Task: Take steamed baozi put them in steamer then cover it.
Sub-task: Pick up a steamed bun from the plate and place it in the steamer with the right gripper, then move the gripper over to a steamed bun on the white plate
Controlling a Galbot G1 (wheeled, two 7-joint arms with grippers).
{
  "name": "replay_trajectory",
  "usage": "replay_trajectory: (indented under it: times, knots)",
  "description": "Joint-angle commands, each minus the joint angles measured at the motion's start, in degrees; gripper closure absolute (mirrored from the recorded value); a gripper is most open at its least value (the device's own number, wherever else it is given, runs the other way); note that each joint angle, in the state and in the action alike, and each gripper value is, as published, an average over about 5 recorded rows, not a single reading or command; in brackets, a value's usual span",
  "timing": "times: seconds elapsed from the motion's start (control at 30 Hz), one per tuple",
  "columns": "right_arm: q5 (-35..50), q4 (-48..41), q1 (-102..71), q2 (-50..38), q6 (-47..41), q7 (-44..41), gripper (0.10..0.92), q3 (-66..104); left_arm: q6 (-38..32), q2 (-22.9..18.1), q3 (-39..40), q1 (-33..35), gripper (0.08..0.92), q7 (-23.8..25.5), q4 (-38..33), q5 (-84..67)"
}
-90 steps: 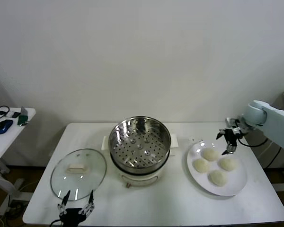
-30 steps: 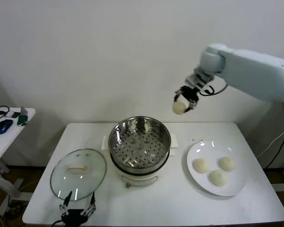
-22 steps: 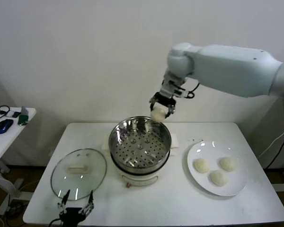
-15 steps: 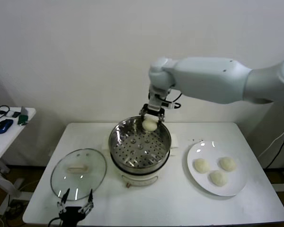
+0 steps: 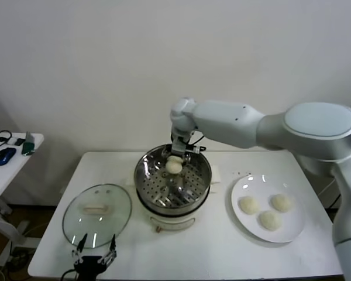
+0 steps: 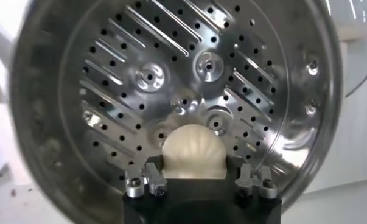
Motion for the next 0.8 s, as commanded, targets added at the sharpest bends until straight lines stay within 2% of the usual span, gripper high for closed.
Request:
replay_trajectory:
  times: [0.03, 0.13, 0.23, 0.47, 0.6, 0.7, 0.8]
  knots:
    - [-2.23, -5.54, -3.90, 2.16, 1.67, 2.83, 0.339, 1.32, -0.10, -0.12, -0.03, 0.12, 0.177, -0.16, 0.02, 0.01]
    - [0.91, -4.10, -1.76, 1.42, 2.07, 3.06, 0.291, 1.14, -0.11, -0.19, 0.00, 0.25, 0.177, -0.21, -0.16, 0.06]
    - [7.91, -1.21, 3.98, -0.36, 2.58, 0.89, 0.228, -0.69, -0.09, -0.26, 0.03, 0.51, 0.177, -0.22, -0.56, 0.23]
    - [33.31, 5.85, 22.49, -8.15, 1.00, -7.30, 0.203, -13.60, 0.03, -0.66, 0.56, 0.68, 0.177, -0.12, -1.11, 0.95]
    - [45.30, 14.00, 30.73, -18.72, -12.70, -9.84, 0.202, -20.91, 0.11, -0.61, 0.36, 0.46, 0.177, -0.10, -0.98, 0.74]
    - [46.90, 22.43, 35.47, -28.62, -26.67, -8.24, 0.203, -28.53, 0.13, -0.38, 0.14, 0.20, 0.177, -0.02, -0.77, 0.54]
    - [46.39, 29.84, 37.67, -36.20, -37.02, -5.72, 0.203, -35.57, 0.18, -0.30, 0.00, -0.41, 0.177, 0.03, -0.48, 0.26]
